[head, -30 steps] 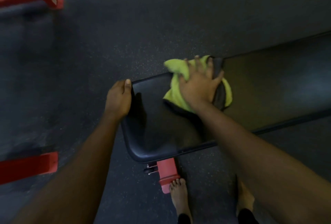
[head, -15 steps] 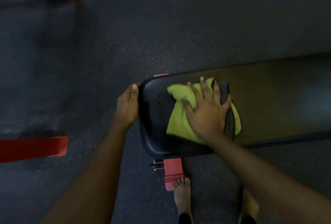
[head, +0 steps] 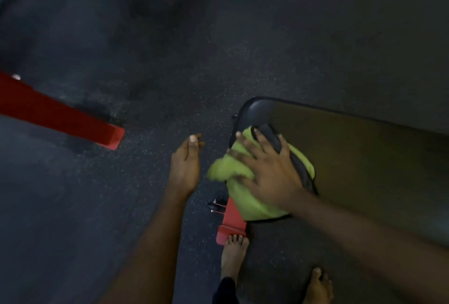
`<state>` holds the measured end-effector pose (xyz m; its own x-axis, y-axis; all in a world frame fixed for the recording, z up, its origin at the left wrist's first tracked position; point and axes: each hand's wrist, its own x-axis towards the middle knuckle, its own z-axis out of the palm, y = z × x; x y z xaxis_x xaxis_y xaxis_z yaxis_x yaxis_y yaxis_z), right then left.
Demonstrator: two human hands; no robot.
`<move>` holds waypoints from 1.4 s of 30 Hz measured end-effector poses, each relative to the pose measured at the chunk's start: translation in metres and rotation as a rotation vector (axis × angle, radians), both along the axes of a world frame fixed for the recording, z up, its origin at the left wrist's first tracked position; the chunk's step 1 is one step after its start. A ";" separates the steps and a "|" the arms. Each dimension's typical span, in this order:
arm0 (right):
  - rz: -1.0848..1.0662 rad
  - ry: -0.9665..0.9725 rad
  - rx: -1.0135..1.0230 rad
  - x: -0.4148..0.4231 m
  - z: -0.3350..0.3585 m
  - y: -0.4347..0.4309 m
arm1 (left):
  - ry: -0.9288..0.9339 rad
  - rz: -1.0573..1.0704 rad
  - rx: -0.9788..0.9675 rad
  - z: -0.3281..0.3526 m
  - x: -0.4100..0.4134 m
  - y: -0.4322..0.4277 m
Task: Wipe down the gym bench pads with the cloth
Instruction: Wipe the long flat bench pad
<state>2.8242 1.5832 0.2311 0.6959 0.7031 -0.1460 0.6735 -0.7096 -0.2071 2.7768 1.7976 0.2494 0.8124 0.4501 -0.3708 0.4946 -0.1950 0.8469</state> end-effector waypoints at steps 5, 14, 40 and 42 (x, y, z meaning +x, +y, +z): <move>-0.218 0.074 -0.116 0.133 0.010 0.053 | 0.003 0.154 -0.046 -0.010 -0.030 -0.030; 0.416 0.016 -0.138 0.016 0.014 0.034 | -0.012 0.423 0.132 -0.004 -0.056 -0.054; 0.365 -0.034 -0.274 0.119 0.020 0.071 | -0.064 0.325 0.258 -0.004 0.003 -0.064; 0.178 0.056 -0.224 0.157 0.018 0.072 | -0.060 0.288 0.295 -0.006 0.019 -0.066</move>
<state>2.9809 1.6553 0.2488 0.5509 0.7593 -0.3463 0.7835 -0.6135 -0.0989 2.7958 1.7315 0.2436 0.6539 0.7420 -0.1478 0.5160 -0.2946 0.8043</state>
